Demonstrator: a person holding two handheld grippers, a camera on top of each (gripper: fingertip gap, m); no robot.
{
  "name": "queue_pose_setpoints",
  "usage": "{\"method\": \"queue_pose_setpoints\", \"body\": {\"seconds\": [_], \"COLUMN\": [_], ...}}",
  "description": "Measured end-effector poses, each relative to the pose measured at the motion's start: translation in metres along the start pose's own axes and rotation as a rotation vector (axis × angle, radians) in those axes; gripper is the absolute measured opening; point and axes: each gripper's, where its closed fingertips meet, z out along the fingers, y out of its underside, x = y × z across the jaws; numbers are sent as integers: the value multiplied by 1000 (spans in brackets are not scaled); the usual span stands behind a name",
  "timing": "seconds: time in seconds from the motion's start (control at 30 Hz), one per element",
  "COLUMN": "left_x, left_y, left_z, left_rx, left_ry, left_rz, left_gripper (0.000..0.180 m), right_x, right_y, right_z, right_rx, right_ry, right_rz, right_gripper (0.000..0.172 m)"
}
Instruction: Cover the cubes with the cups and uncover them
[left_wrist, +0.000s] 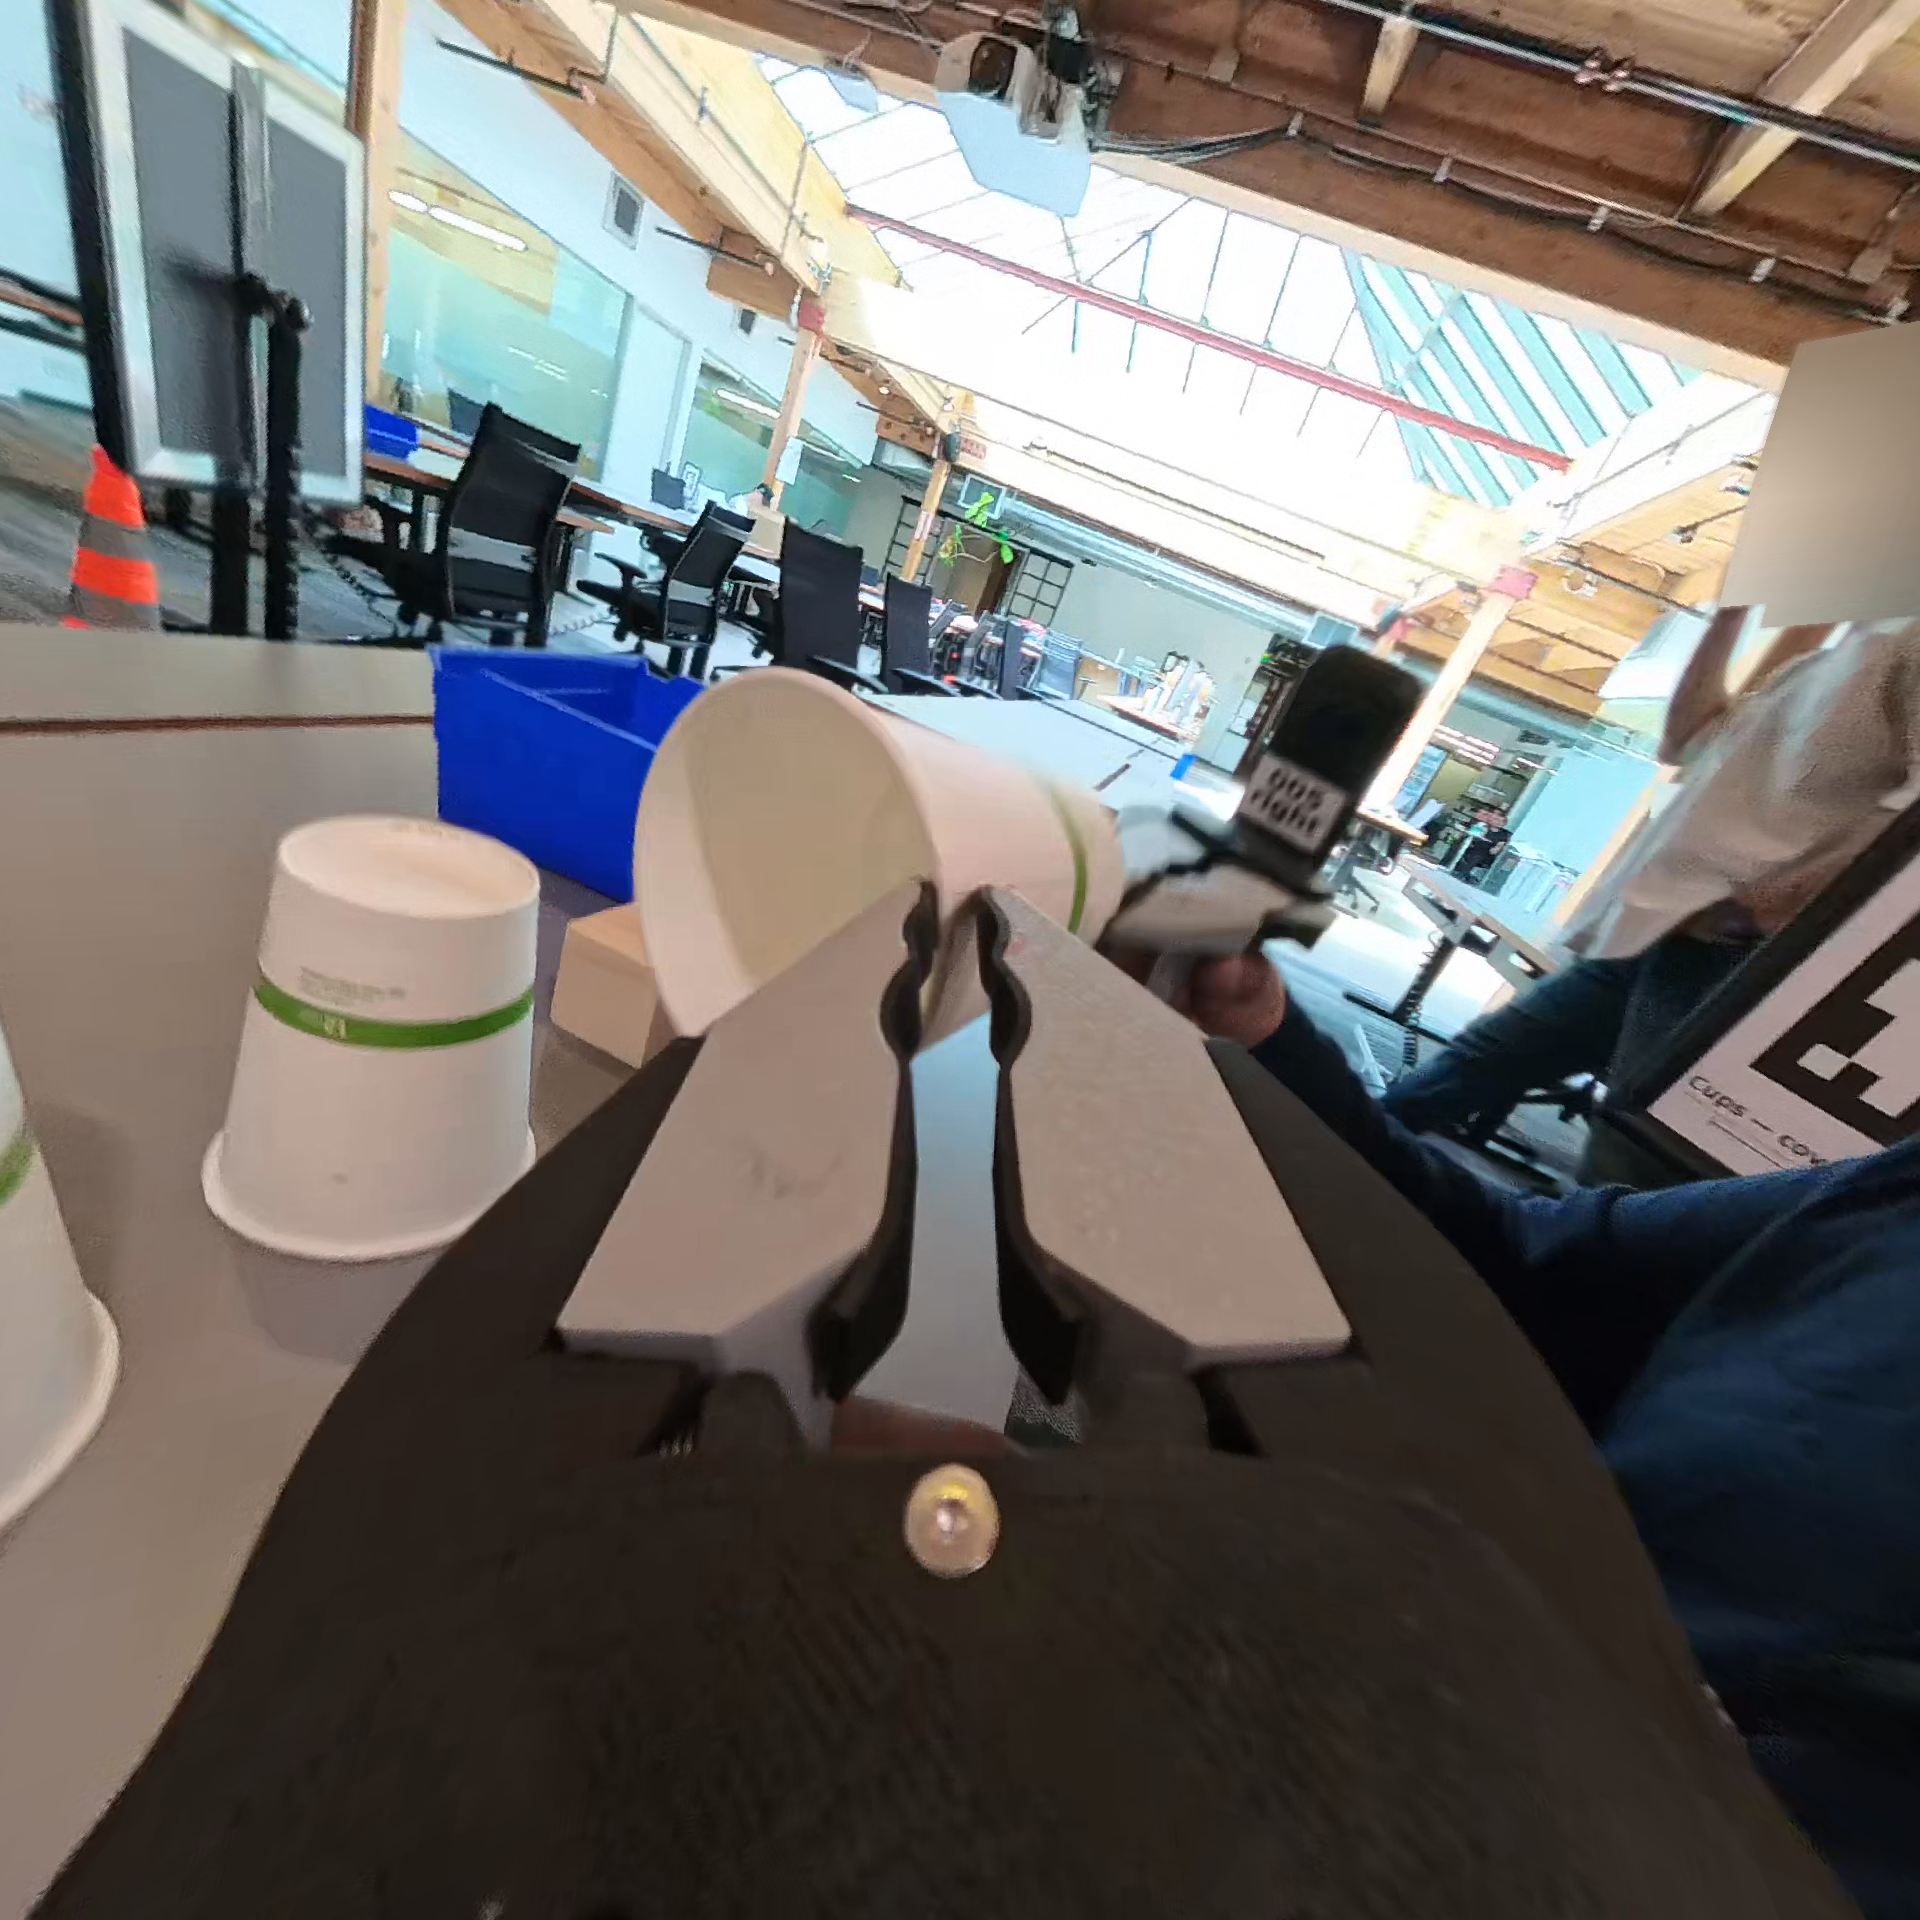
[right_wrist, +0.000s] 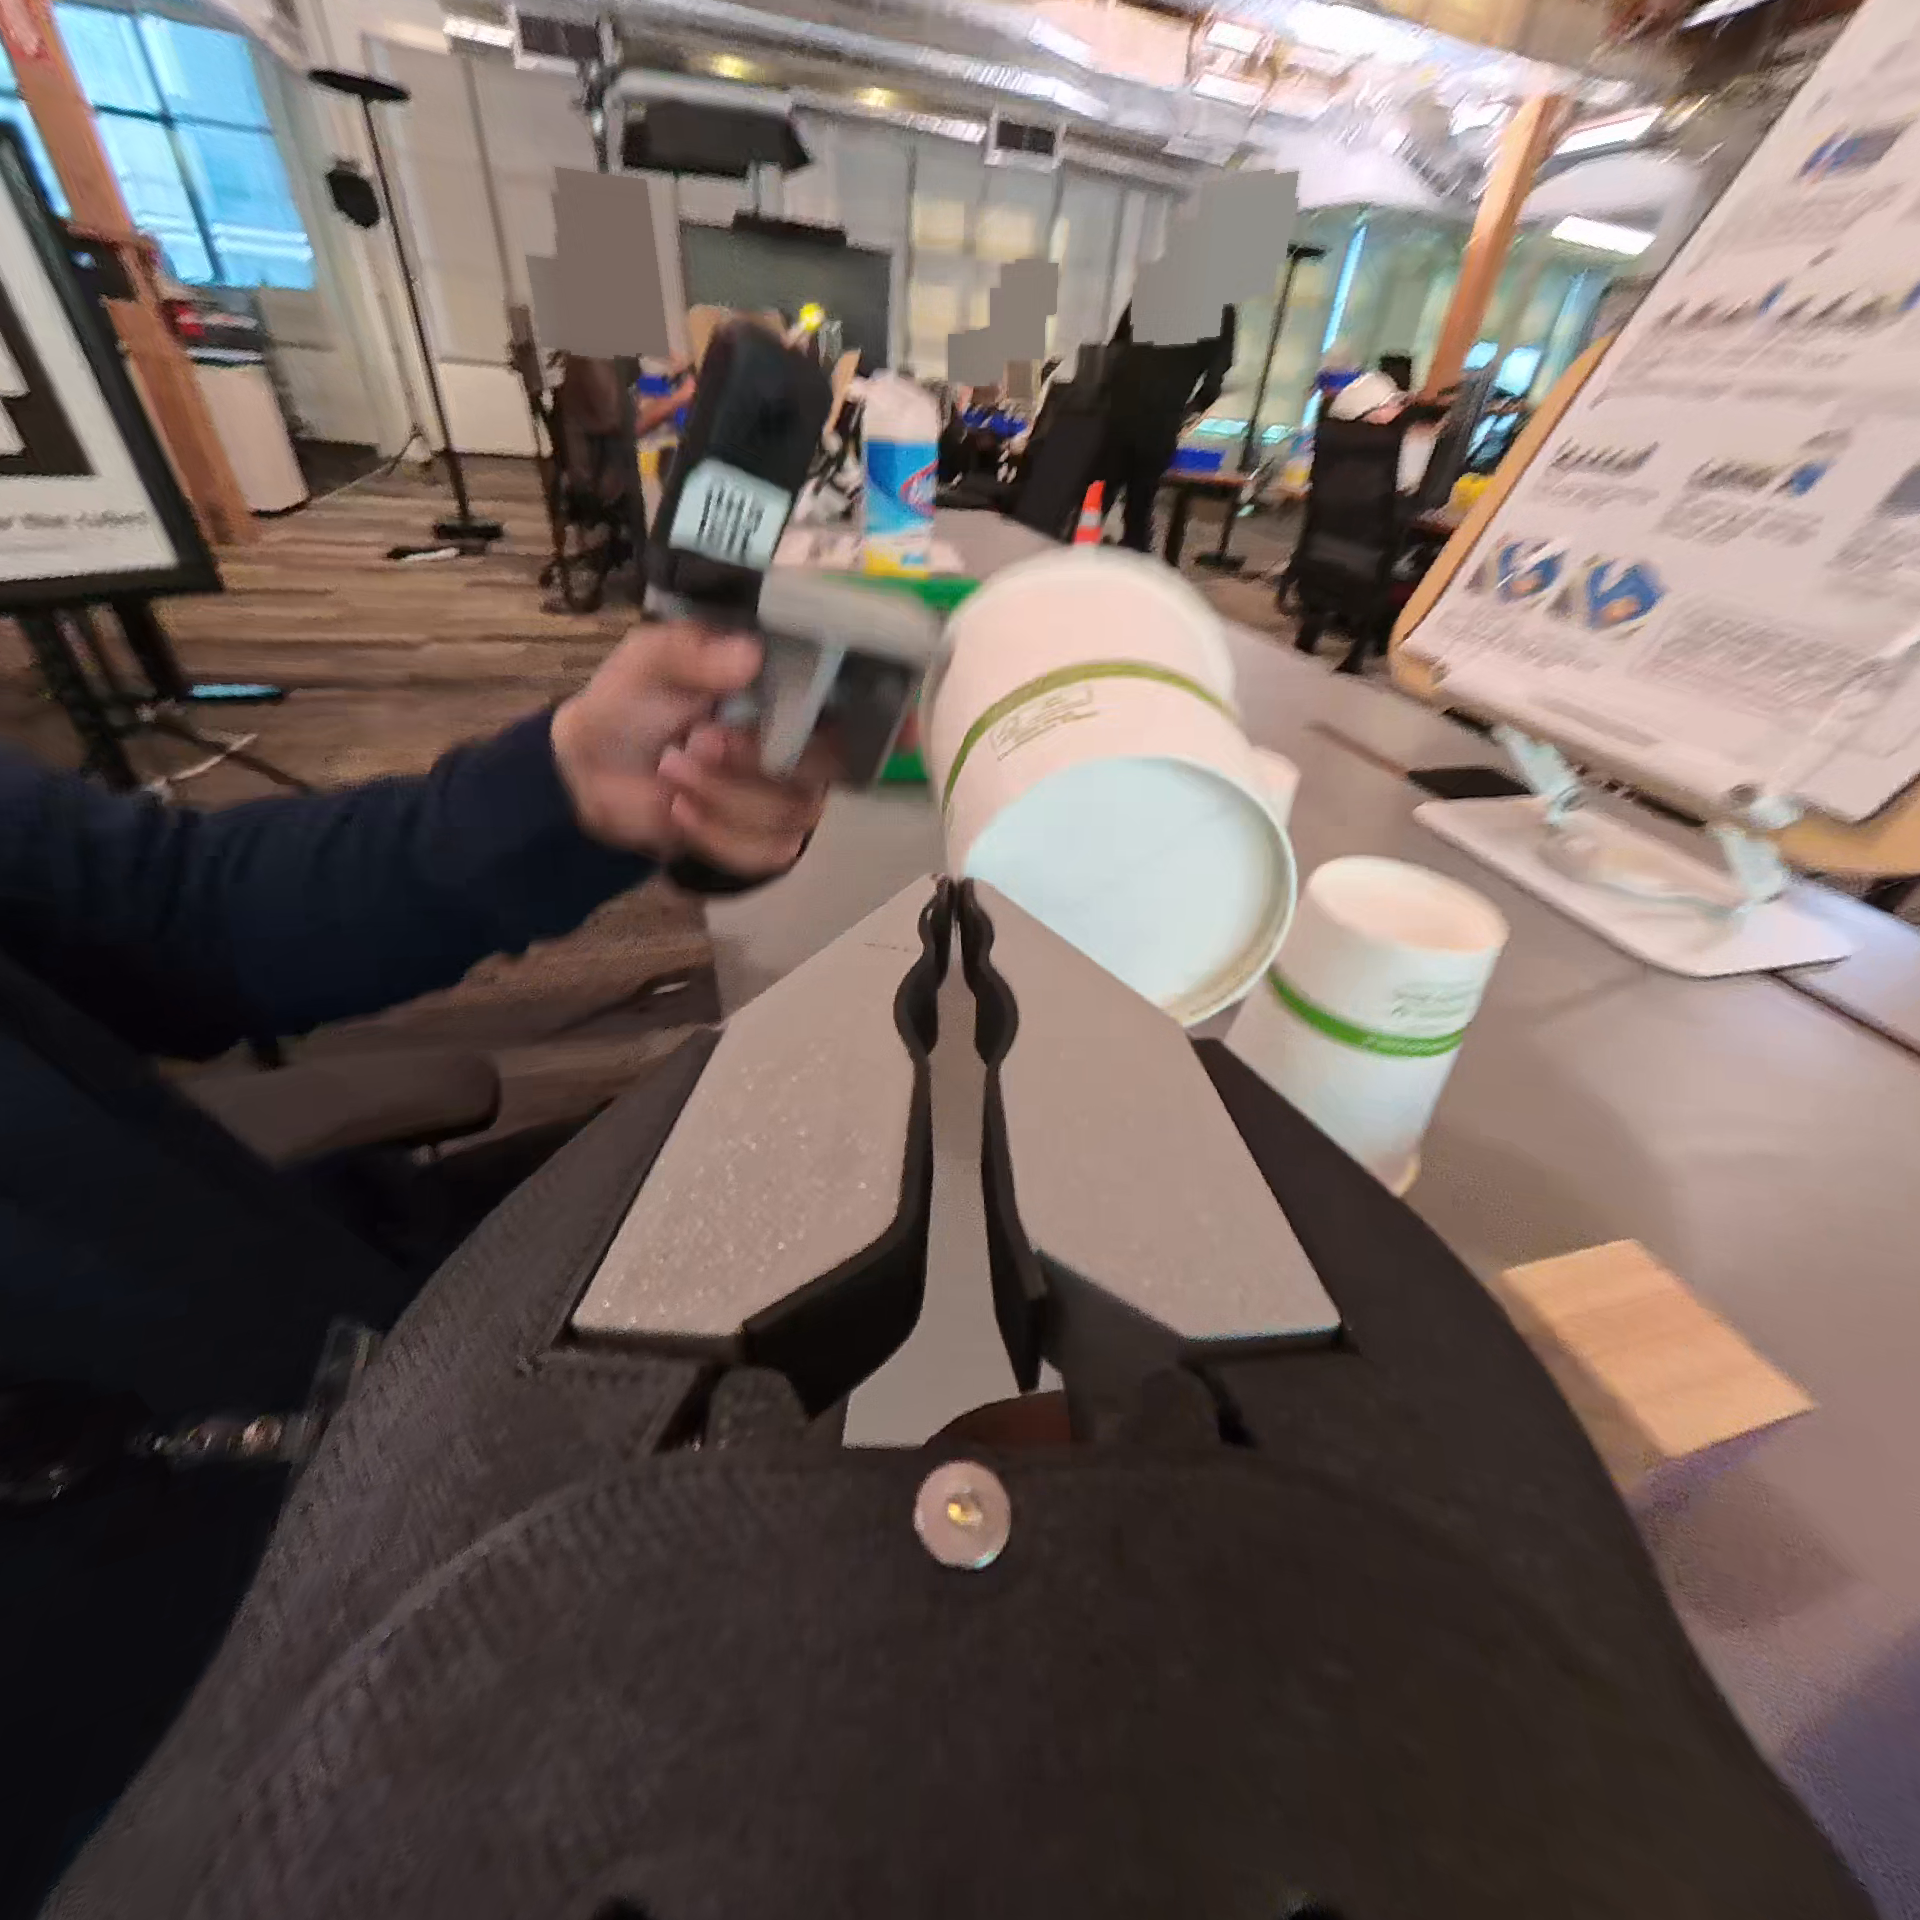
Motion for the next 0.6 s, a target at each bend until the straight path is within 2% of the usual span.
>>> {"method": "queue_pose_setpoints", "body": {"seconds": [0.07, 0.13, 0.3, 0.43, 0.53, 0.6], "left_x": [6, 2, -6, -14, -17, -25], "left_y": [-11, -11, 12, 41, 60, 67], "left_z": [0, 4, -6, -31, -39, -37], "left_rx": [-63, -193, -601, -830, -904, -912], "left_ry": [14, -45, -122, -125, -96, -117], "left_rz": [49, 147, 452, 558, 569, 589], "left_gripper": [2, 2, 1, 1, 3, 10], "right_x": [-9, -10, -13, 11, 48, 71], "right_y": [22, 44, 97, 82, 58, 45], "right_z": [10, 26, 56, 47, 40, 45], "right_rx": [-49, -115, -375, -361, -371, -414], "right_ry": [-28, -12, 5, 91, 150, 155], "right_rz": [2, -6, -55, -73, -96, -100], "right_gripper": [0, 0, 0, 0, 0, 10]}}
